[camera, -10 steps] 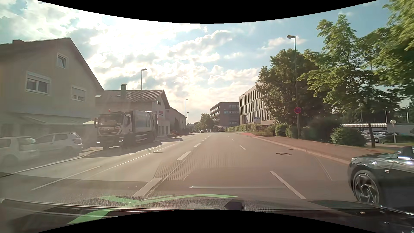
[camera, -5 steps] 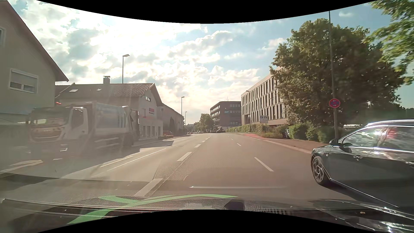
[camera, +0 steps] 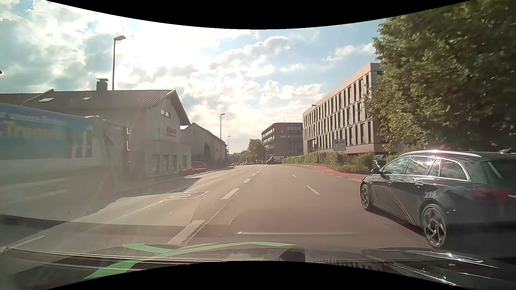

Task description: Follow the waypoints while adhering to traffic rules and regulations

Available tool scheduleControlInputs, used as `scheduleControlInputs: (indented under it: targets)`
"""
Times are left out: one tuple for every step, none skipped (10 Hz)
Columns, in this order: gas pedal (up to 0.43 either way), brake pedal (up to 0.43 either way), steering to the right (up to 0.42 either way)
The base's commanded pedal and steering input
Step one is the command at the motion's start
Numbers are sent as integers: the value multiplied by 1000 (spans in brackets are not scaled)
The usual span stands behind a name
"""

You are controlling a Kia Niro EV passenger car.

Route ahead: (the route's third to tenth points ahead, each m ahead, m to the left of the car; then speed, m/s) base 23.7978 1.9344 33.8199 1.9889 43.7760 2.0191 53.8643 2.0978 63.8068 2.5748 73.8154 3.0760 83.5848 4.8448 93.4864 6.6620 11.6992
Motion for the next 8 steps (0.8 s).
scheduleControlInputs:
  targets:
    - [39,0,2]
    - [47,0,2]
    - [59,0,2]
    - [79,0,2]
    - [79,0,2]
    - [67,0,1]
    - [47,0,2]
    - [59,0,1]
